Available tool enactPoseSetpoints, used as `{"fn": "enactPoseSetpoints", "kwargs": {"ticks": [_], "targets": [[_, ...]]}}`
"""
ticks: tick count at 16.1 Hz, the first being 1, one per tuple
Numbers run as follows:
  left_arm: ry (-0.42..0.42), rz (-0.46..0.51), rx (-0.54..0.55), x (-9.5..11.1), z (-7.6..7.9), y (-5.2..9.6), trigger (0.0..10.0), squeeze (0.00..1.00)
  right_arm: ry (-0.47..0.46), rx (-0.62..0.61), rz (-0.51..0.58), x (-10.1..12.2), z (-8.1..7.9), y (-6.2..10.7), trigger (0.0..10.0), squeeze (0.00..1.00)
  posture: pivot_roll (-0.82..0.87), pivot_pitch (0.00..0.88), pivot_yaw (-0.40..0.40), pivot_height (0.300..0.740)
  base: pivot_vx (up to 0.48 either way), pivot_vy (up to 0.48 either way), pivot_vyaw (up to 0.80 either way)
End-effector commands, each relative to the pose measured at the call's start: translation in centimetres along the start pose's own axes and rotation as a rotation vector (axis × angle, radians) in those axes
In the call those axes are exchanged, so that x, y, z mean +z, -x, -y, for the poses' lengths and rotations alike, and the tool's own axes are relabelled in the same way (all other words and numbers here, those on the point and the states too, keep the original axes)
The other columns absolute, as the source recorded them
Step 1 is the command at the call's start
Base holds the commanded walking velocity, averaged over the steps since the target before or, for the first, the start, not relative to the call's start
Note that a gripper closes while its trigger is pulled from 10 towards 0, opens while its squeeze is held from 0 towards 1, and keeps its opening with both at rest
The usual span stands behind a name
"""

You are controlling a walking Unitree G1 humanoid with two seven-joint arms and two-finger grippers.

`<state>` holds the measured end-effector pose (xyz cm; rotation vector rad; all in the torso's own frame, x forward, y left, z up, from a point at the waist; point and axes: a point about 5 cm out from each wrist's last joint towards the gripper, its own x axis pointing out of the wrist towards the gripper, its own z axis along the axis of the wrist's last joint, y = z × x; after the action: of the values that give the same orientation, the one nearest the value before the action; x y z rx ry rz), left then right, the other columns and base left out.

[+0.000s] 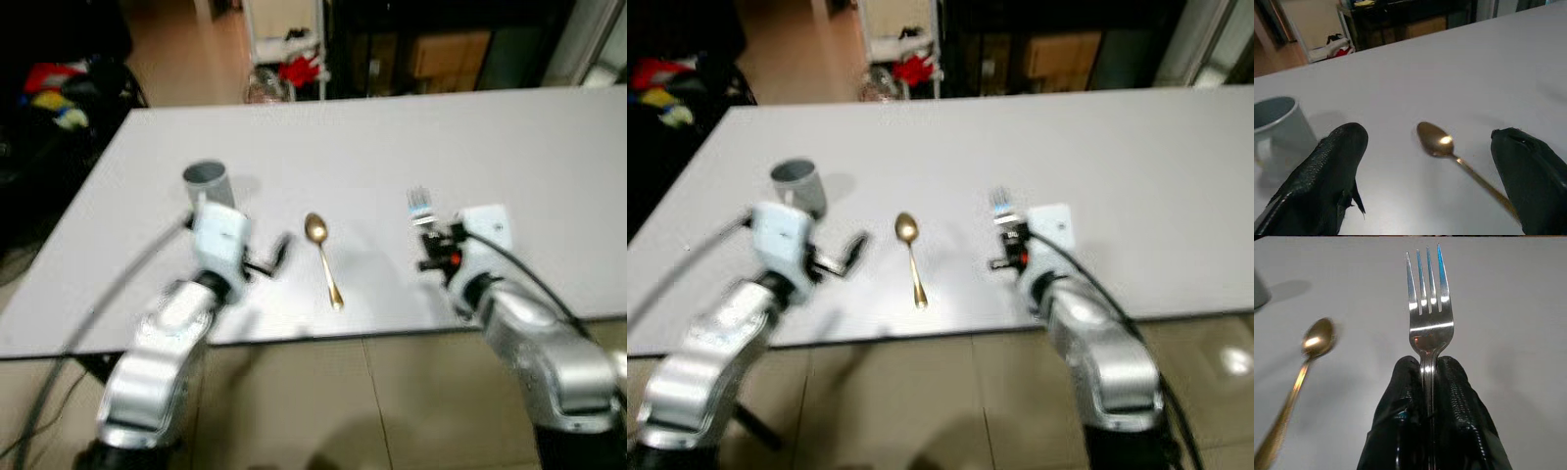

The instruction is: Setting the table

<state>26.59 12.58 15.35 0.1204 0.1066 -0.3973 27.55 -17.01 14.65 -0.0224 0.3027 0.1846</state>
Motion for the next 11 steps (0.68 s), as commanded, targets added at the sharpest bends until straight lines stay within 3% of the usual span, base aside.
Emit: {"fn": "enactPoseSetpoints", "kwargs": {"ticks": [1, 4, 11], "targets": [[-0.039, -0.016, 0.028, 0.1, -1.0, 0.4, 10.0, 0.0, -0.005, 0.023, 0.015, 0.5, -0.6, -0.3, 10.0, 0.0, 0.1, 0.0, 0.04, 0.74, 0.0, 0.0, 0.0], [-0.042, -0.033, 0.011, -0.2, -1.3, 0.7, 10.0, 0.0, 0.0, 0.02, -0.027, 0.1, -0.8, -0.9, 10.0, 0.0, 0.1, 0.0, 0.041, 0.74, 0.0, 0.0, 0.0], [-0.079, -0.096, -0.097, -0.4, -1.4, 1.3, 10.0, 0.0, -0.067, 0.058, -0.078, 0.0, -2.2, -6.2, 10.0, 0.0, 0.13, 0.0, 0.057, 0.74, 0.0, 0.0, 0.0]]}}
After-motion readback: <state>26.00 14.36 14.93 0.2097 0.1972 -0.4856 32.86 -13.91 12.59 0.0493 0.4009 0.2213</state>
